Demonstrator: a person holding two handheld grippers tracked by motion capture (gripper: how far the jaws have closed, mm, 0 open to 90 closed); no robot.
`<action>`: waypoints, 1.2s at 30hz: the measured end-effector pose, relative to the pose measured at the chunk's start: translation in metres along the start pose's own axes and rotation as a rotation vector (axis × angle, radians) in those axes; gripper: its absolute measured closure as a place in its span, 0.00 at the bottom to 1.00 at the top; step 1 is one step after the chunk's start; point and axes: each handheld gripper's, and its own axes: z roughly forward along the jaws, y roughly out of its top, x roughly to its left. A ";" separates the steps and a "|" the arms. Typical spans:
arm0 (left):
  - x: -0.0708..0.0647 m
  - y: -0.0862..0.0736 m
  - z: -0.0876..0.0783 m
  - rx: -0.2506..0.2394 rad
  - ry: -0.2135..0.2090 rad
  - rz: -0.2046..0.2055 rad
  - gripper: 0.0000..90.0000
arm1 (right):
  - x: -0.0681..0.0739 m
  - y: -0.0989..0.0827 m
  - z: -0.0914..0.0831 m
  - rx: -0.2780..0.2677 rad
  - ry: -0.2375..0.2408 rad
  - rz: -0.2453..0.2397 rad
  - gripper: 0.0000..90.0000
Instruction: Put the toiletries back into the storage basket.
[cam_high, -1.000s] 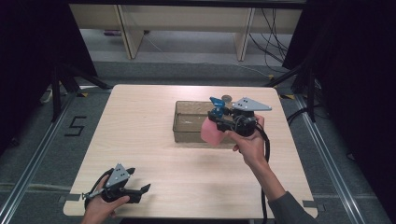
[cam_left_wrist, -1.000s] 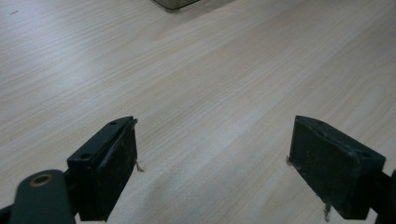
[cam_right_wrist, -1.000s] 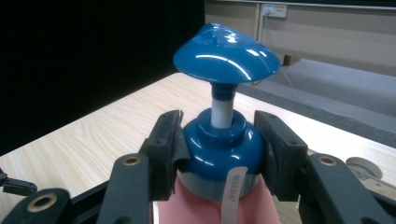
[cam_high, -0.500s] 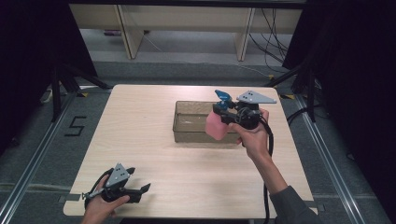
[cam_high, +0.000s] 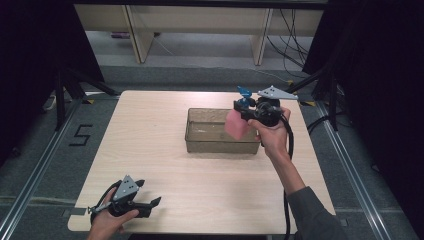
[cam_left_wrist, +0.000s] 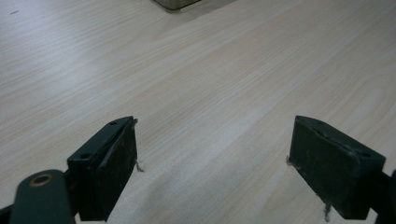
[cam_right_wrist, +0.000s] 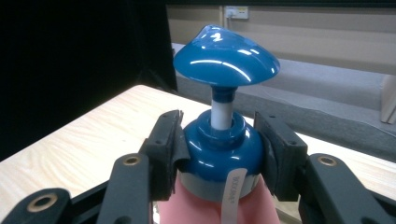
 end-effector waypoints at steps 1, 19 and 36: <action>0.000 0.000 0.000 0.000 0.000 0.000 0.16 | 0.000 0.000 0.000 0.000 0.000 0.000 0.60; 0.000 0.000 0.000 -0.002 -0.002 -0.005 0.16 | -0.026 -0.003 0.023 0.027 -0.071 0.032 0.59; 0.000 0.000 0.000 -0.010 -0.001 -0.001 0.16 | -0.032 -0.015 0.029 0.047 -0.079 0.036 0.59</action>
